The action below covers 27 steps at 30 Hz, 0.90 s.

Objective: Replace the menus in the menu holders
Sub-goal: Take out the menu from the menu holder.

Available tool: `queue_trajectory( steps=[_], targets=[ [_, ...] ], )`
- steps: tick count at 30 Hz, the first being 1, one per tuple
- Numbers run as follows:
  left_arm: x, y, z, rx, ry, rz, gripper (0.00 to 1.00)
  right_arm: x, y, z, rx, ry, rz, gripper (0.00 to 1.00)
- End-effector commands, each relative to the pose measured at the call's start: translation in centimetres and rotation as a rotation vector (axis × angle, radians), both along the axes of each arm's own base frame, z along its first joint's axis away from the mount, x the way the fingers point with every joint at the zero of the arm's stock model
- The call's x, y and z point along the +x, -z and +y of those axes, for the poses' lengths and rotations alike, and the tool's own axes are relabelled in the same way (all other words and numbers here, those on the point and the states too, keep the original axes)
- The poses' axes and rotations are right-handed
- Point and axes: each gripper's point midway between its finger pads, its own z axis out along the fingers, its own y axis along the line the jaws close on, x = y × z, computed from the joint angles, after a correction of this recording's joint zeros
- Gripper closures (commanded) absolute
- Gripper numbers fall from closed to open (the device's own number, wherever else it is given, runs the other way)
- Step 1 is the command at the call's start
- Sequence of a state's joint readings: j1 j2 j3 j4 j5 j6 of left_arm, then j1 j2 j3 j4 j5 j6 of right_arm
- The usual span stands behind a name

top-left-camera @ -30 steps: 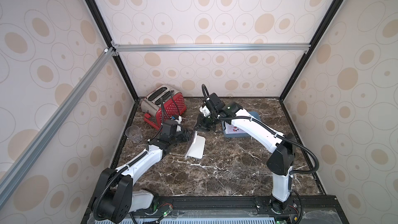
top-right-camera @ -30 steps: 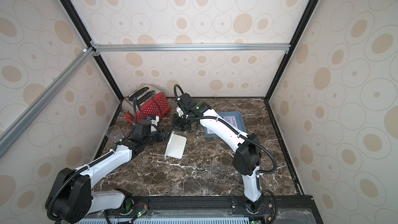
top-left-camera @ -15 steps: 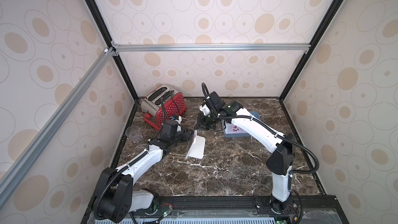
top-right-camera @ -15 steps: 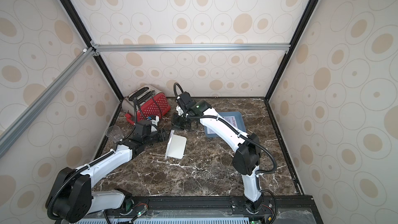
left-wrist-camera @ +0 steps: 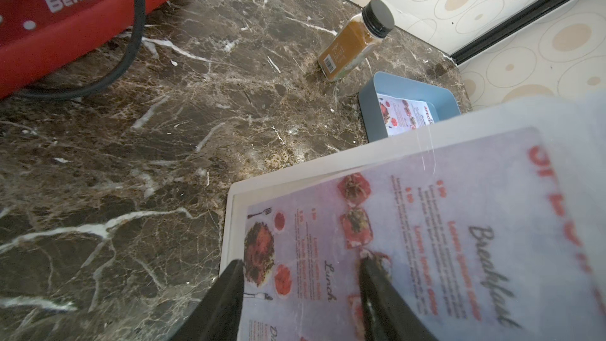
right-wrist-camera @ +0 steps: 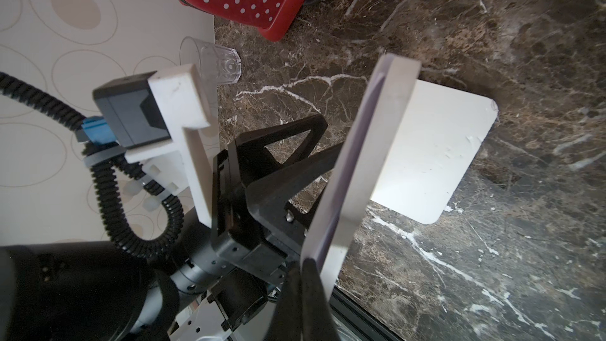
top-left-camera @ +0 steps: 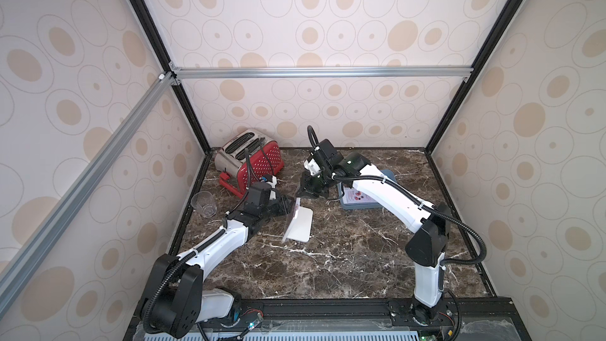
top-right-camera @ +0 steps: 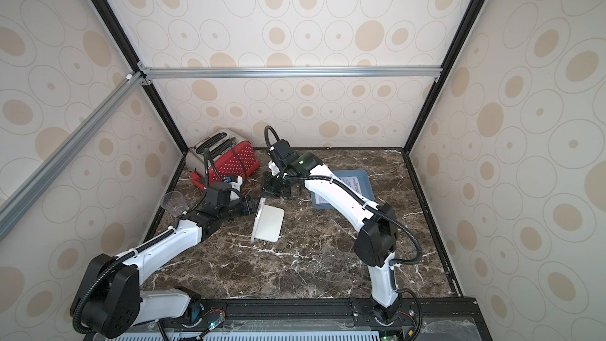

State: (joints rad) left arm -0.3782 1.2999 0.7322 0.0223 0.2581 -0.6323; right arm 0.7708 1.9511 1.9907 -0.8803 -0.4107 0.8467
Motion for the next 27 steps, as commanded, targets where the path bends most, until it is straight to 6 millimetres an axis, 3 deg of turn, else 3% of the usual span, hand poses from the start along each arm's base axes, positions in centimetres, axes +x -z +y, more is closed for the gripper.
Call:
queue_trajectory(
  steps=[1, 8, 13, 22, 27],
  targets=[
    [0.4, -1.7, -0.9, -0.021, 0.014, -0.038, 0.44, -0.7, -4.1, -0.8, 0.055, 0.006, -0.068, 1.0],
    [0.5, -1.9, -0.8, -0.019, 0.007, -0.044, 0.43, -1.3, -6.4, -1.8, 0.068, 0.007, -0.104, 1.0],
    [0.7, -3.5, 0.2, 0.023, -0.023, -0.092, 0.41, -2.3, -9.1, -3.3, 0.055, -0.019, -0.179, 1.0],
    [0.9, -10.5, 2.9, 0.198, -0.058, -0.258, 0.38, -5.9, -17.7, -7.5, 0.096, -0.154, -0.478, 1.0],
    [0.7, -15.5, 2.7, 0.255, 0.005, -0.366, 0.38, -8.8, -20.3, -10.0, 0.077, -0.272, -0.617, 1.0]
  ],
)
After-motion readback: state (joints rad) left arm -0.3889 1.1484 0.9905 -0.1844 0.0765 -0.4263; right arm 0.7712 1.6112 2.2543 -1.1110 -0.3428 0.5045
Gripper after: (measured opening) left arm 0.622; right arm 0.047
